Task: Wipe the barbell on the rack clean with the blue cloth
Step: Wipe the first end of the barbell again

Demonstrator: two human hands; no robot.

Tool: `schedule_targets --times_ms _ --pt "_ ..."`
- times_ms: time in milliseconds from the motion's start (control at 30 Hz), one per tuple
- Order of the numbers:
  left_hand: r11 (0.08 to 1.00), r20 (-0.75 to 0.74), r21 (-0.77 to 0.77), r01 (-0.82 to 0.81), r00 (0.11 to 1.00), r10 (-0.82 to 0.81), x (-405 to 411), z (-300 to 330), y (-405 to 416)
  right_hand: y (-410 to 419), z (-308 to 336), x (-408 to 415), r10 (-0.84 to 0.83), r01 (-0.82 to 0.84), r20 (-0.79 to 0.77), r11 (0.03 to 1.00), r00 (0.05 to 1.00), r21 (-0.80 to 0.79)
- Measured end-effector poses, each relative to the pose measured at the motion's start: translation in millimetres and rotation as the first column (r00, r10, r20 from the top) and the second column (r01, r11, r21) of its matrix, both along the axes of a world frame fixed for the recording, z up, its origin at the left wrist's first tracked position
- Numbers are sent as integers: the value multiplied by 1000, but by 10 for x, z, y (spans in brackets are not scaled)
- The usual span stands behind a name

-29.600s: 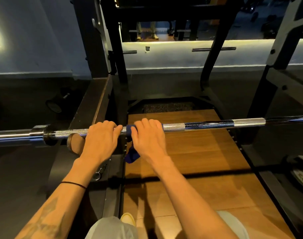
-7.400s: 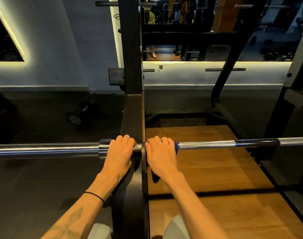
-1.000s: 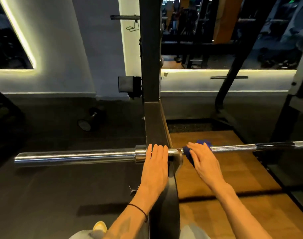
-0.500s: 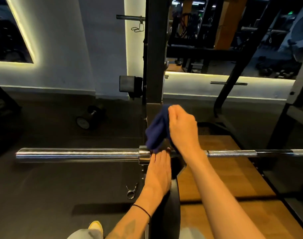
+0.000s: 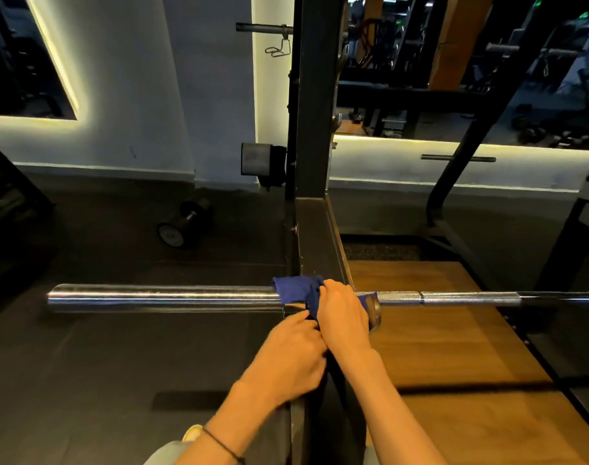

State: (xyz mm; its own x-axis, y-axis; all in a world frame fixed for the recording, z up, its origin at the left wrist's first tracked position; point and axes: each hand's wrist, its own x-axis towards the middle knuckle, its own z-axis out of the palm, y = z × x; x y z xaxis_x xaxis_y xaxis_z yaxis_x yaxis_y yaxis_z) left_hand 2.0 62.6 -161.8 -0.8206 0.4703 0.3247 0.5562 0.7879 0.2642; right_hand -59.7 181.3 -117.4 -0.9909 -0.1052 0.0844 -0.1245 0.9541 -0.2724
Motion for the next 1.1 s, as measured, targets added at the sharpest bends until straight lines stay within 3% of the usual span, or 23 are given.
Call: schedule_targets --times_ms 33,67,133,200,267,333,533,667,800,933,1000,1100 --pt "993 -187 122 1 982 22 38 12 -139 1 15 3 12 -12 -20 1000 1000 7" --pt "963 -283 262 -63 949 139 105 116 -283 -9 23 -11 23 -22 -37 999 999 27" --pt "894 -313 381 -234 878 363 30 273 -593 -39 25 -40 14 -12 -52 998 999 55" --pt "851 -186 307 -426 850 493 -165 350 -848 -64 22 -63 -4 7 -38 996 999 90" --pt "831 -64 110 -545 831 553 -342 320 -958 -78 17 -79 -2 7 -38 991 999 131" --pt "821 -20 -30 -570 822 569 -399 215 -985 -94 21 -80 -4 9 -29 987 1000 159" --pt "839 -177 61 -540 822 542 -262 -46 -986 -6 360 -185 -152 176 -158 973 976 148" --pt "847 -204 45 -530 825 527 -194 -151 -973 164 693 -294 -239 250 -243 968 940 15" --pt "842 -194 39 -539 822 535 -202 -137 -972 -155 408 -29 -65 63 -115 998 991 -28" --pt "843 -180 51 -536 825 536 -212 -109 -980 -258 22 140 90 -94 -29 913 996 -398" --pt "847 -179 56 -529 829 529 -212 -114 -1004 -192 -63 86 12 -11 4 981 1000 -193" --pt "853 -180 71 -518 834 521 -198 -132 -1011 -94 -249 7 -123 109 -89 984 988 -143"
